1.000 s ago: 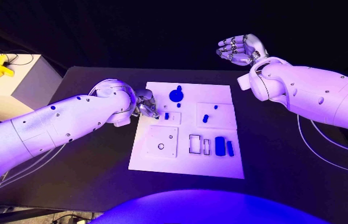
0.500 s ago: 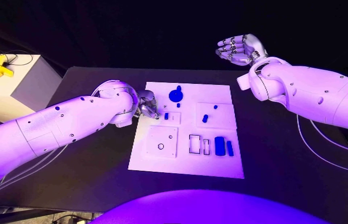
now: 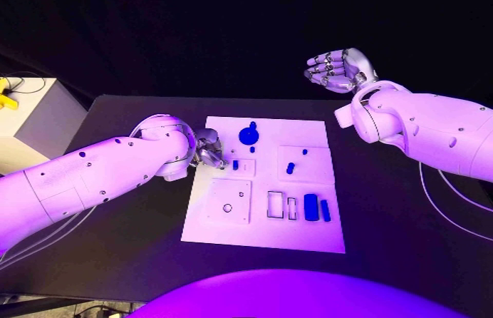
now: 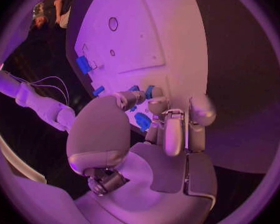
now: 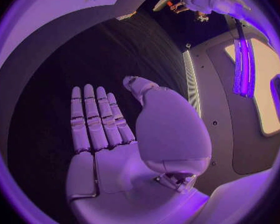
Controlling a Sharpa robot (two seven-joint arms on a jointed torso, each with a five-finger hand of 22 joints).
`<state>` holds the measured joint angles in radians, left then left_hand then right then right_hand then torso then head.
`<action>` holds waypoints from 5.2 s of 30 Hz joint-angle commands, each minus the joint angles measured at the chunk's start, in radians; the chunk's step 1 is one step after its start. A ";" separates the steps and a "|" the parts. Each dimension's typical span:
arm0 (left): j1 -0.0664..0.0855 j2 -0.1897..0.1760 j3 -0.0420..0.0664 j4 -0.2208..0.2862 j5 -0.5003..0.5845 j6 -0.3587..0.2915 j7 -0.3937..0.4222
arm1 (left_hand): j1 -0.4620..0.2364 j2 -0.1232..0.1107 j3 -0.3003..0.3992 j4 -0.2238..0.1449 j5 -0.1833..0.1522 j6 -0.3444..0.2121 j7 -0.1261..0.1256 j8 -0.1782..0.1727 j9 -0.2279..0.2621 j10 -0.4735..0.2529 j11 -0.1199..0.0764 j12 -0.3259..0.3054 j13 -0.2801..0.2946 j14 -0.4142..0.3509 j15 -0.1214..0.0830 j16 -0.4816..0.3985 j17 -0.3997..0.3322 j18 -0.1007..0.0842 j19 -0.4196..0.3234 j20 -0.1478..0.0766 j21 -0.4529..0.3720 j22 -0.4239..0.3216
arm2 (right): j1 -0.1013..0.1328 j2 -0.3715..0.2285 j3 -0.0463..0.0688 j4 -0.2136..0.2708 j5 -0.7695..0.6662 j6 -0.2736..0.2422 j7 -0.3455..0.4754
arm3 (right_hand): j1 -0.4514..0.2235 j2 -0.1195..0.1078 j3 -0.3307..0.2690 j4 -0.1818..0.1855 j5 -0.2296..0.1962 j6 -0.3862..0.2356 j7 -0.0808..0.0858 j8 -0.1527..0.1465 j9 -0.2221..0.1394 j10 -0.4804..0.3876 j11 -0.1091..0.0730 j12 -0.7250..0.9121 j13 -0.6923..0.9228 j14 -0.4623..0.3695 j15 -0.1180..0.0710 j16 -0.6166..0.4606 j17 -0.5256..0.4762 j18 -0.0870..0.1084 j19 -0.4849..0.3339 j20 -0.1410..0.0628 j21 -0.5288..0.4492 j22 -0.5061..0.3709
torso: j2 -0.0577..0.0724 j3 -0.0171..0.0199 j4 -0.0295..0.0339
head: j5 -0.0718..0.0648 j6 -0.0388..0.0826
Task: Assemble the parts on the task board
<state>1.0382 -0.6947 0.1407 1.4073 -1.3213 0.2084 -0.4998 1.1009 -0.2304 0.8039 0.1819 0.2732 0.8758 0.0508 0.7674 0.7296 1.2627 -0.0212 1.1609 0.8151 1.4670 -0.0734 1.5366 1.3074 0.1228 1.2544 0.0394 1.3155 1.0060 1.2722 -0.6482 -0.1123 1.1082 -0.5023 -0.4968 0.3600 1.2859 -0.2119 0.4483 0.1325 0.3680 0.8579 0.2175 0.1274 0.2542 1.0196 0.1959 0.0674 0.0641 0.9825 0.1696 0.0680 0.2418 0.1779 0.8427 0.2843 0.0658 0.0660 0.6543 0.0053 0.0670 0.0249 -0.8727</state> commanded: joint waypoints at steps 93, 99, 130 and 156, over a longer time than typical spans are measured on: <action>-0.001 0.143 -0.005 -0.133 -0.339 -0.300 0.448 | 0.298 -0.035 -0.275 -0.069 -0.021 -0.203 0.125 -0.216 -0.381 -0.531 0.132 -0.348 -0.528 -0.291 0.112 -0.337 -0.490 0.061 -0.306 0.095 -0.325 -0.430 | -0.005 0.007 0.000 -0.005 -0.001 0.017 0.010 | 0.000 0.011 -0.006 -0.004 0.004 0.010 0.042 -0.007 -0.005 -0.001 0.006 -0.005 -0.001 -0.002 -0.001 -0.001 -0.012 0.005 -0.006 0.000 0.000 -0.001 | -0.001 0.0004 0.0026 | -0.038 0.000; 0.002 0.165 -0.010 -0.159 -0.356 -0.260 0.428 | 0.293 -0.028 -0.280 -0.061 -0.021 -0.174 0.120 -0.219 -0.393 -0.533 0.132 -0.346 -0.537 -0.275 0.113 -0.311 -0.473 0.062 -0.300 0.095 -0.321 -0.429 | -0.005 0.009 0.000 -0.004 -0.001 0.017 0.009 | 0.000 0.011 -0.006 -0.004 0.004 0.010 0.042 -0.007 -0.005 -0.001 0.006 -0.005 -0.001 -0.002 -0.001 -0.001 -0.012 0.005 -0.006 0.000 0.000 -0.001 | 0.000 0.0006 0.0012 | -0.037 0.000; 0.009 0.216 -0.039 -0.214 -0.363 -0.211 0.420 | 0.318 -0.003 -0.239 -0.074 -0.020 -0.084 0.109 -0.276 -0.444 -0.487 0.125 -0.384 -0.592 -0.255 0.107 -0.255 -0.459 0.062 -0.298 0.091 -0.288 -0.410 | -0.005 0.012 0.000 -0.002 -0.001 0.023 0.007 | 0.000 0.011 -0.006 -0.004 0.004 0.010 0.042 -0.007 -0.005 -0.001 0.006 -0.005 -0.001 -0.002 -0.001 -0.001 -0.012 0.005 -0.006 0.000 0.000 -0.001 | -0.003 0.0013 0.0044 | -0.045 0.000; 0.009 0.222 -0.042 -0.223 -0.361 -0.235 0.431 | 0.332 0.057 -0.190 -0.146 -0.030 0.067 0.094 -0.346 -0.433 -0.290 0.101 -0.562 -0.693 -0.179 0.083 -0.181 -0.403 0.062 -0.302 0.076 -0.205 -0.360 | -0.005 0.013 0.000 -0.003 -0.001 0.024 0.009 | 0.001 0.014 -0.005 -0.005 0.004 0.012 0.042 -0.008 -0.006 0.000 0.006 -0.005 -0.001 -0.001 -0.001 -0.001 -0.015 0.005 -0.006 0.000 0.000 -0.001 | -0.002 0.0014 0.0038 | -0.047 0.000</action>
<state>1.0469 -0.4751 0.0997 1.1866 -1.6785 -0.0184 -0.0769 1.4289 -0.1838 0.6140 0.0383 0.2475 0.9387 0.1426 0.4230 0.2959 0.9697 0.0793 0.6013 0.1229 1.2814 0.0127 1.3495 0.9048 0.1698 0.9523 0.1231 1.1060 0.6456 1.2674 -0.6359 -0.1125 1.1049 -0.5010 -0.4880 0.3584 1.2859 -0.2039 0.4455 0.1297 0.3679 0.8615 0.2210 0.1232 0.2489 1.0196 0.1959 0.0674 0.0641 0.9825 0.1696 0.0680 0.2278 0.1779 0.8427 0.2843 0.0658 0.0660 0.6518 0.0062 0.0709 -0.0210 -0.8727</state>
